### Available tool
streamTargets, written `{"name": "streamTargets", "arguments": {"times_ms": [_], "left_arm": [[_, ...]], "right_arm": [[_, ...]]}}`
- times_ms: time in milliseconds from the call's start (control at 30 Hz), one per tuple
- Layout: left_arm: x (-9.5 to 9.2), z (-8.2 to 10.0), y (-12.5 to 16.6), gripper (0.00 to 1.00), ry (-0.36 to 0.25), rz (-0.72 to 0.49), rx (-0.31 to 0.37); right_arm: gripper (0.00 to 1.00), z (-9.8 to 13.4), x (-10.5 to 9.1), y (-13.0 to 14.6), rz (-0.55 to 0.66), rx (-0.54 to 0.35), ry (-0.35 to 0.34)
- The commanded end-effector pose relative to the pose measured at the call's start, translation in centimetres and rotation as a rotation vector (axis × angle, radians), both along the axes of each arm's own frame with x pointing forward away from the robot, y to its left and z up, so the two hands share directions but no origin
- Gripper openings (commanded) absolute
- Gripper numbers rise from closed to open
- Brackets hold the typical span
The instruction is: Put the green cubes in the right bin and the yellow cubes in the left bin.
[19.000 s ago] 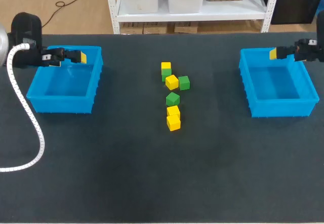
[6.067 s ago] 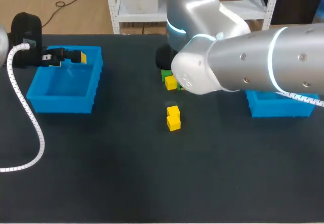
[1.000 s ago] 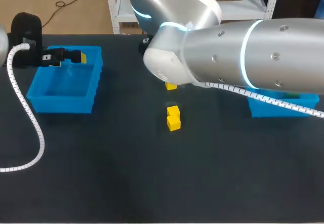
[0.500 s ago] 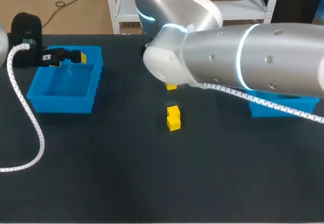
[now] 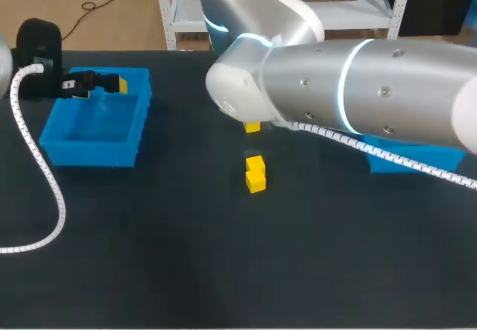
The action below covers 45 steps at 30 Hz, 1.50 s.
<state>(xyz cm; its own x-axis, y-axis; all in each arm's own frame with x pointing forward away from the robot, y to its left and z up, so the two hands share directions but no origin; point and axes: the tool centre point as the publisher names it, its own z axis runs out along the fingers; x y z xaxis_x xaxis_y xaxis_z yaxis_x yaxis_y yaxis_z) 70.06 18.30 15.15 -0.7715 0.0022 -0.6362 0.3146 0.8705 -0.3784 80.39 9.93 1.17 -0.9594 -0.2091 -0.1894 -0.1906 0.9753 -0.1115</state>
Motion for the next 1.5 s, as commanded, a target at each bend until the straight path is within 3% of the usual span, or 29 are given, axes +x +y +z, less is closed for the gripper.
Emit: {"name": "streamTargets", "arguments": {"times_ms": [33, 700, 733, 767, 800, 967, 1300, 1500], "left_arm": [[-0.1, -0.1, 0.1, 1.00, -0.006, -0.003, -0.006], [-0.1, -0.1, 0.1, 1.00, -0.006, -0.003, -0.006], [-0.1, -0.1, 0.1, 1.00, -0.006, -0.003, -0.006], [-0.1, -0.1, 0.1, 1.00, -0.006, -0.003, -0.006], [-0.1, -0.1, 0.1, 1.00, -0.006, -0.003, -0.006], [-0.1, -0.1, 0.1, 1.00, -0.006, -0.003, -0.006], [-0.1, -0.1, 0.1, 1.00, -0.006, -0.003, -0.006], [-0.1, -0.1, 0.1, 1.00, -0.006, -0.003, -0.006]], "right_arm": [[1.00, -0.5, 0.6, 0.2, 0.004, -0.012, 0.022], [1.00, -2.3, 1.3, -0.7, -0.031, 0.005, 0.046], [0.92, -2.4, 1.3, -0.7, -0.032, 0.006, 0.046], [0.62, -2.4, 1.3, -0.7, -0.033, 0.006, 0.045], [0.49, -2.4, 1.3, -0.7, -0.033, 0.006, 0.044], [0.02, -2.5, 1.2, -0.7, -0.037, 0.010, 0.042], [0.00, -2.2, 1.7, -0.4, -0.025, 0.004, 0.027], [0.00, 2.2, 3.3, -0.3, 0.008, 0.010, -0.092]]}}
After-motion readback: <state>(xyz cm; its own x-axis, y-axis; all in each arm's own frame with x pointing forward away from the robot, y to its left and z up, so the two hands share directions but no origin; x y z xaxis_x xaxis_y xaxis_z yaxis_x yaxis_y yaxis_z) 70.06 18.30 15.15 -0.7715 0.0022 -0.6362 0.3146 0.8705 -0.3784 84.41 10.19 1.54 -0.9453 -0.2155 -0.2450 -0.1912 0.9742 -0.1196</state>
